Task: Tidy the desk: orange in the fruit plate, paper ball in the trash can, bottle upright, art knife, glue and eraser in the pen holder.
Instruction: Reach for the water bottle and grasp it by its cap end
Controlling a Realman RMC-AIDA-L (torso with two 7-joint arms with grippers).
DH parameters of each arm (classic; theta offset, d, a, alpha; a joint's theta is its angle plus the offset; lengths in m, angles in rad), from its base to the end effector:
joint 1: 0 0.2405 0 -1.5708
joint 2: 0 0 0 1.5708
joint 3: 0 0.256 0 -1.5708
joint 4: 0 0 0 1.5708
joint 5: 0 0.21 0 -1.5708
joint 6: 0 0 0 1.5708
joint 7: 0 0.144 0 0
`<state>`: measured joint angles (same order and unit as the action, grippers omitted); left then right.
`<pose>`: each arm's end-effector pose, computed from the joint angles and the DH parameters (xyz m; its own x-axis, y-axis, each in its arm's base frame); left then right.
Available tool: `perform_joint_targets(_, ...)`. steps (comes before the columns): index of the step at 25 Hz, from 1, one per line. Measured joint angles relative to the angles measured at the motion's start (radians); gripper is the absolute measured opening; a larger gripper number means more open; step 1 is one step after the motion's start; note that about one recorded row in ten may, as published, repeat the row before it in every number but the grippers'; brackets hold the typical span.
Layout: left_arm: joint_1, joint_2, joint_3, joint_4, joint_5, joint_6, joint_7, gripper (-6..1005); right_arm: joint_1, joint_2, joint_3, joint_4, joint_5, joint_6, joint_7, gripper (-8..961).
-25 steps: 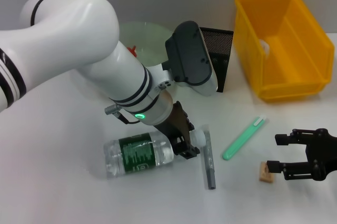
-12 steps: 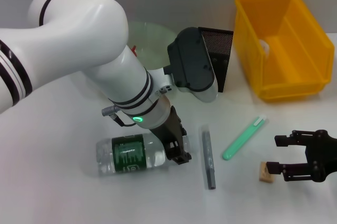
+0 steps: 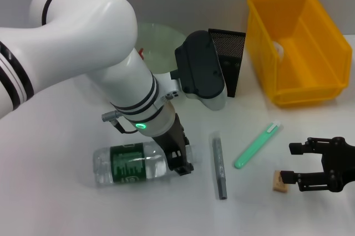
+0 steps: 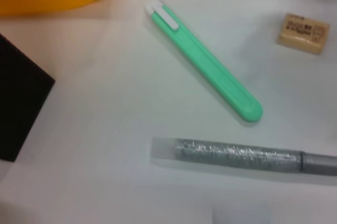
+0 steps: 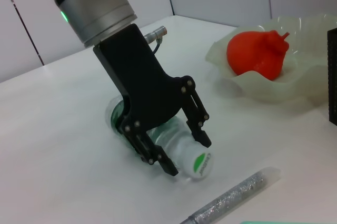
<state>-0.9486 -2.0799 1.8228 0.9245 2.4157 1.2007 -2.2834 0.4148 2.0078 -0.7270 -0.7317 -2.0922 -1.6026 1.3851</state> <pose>-0.1173 0.3727 -0.1080 0.8870 0.0765 -0.4555 -0.0066 -0.9840 -0.1783 0.3108 0.2997 0.0288 0.8471 -0.3950 -0.3555 -0.4759 -0.8615 -0.1769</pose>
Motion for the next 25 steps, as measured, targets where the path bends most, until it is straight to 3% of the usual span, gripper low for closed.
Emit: perform_joint_targets(25,0.001,0.000,0.000,0.024,0.077,0.059,-0.016,471,0.007,-0.001,0.003,-0.001,0.000,0.004,0.000,793)
